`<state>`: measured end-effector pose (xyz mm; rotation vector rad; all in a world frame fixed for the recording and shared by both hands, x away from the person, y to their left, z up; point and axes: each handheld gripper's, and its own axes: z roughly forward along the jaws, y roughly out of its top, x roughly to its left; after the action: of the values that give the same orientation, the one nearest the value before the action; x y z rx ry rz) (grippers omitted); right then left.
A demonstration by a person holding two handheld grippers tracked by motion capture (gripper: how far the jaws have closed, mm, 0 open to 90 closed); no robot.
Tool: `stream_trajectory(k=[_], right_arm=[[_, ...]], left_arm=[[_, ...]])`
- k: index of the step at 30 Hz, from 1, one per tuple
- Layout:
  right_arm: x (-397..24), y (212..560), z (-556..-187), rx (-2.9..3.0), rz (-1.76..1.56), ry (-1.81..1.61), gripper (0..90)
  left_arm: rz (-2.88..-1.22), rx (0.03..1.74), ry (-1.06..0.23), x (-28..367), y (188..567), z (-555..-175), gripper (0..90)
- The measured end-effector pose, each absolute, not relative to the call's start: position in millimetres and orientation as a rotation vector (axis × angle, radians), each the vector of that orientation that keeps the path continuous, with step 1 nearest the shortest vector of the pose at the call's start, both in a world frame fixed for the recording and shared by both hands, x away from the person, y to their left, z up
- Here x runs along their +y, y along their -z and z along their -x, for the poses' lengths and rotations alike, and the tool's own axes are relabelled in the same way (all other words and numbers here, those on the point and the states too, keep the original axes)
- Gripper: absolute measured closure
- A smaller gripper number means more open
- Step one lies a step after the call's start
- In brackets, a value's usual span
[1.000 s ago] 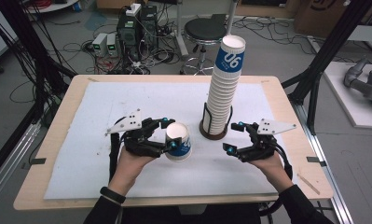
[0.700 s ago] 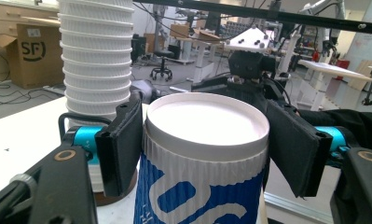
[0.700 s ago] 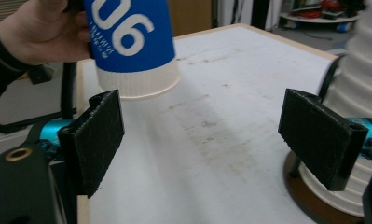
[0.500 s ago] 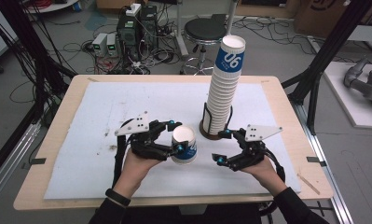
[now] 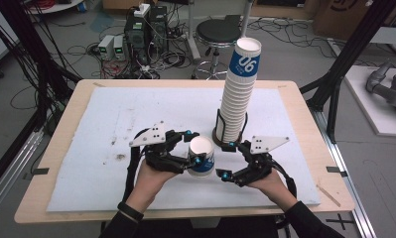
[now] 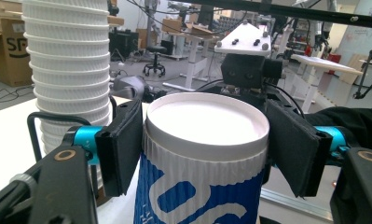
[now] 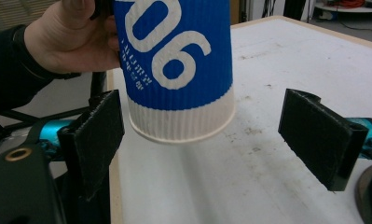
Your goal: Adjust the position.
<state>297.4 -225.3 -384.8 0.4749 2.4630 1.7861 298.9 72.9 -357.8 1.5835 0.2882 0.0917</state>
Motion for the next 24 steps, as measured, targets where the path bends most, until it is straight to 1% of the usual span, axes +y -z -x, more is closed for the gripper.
stream_trajectory(k=[14, 24], right_arm=[[-212, 387, -294, 2.492, -0.459, -1.783, 14.3], [-202, 390, -290, 2.526, -0.428, -1.757, 14.3]], left_arm=[[-1.568, 0.265, -0.06, 61, 359, -296, 30.5], [-1.557, 0.261, -0.07, 56, 360, -293, 30.6]])
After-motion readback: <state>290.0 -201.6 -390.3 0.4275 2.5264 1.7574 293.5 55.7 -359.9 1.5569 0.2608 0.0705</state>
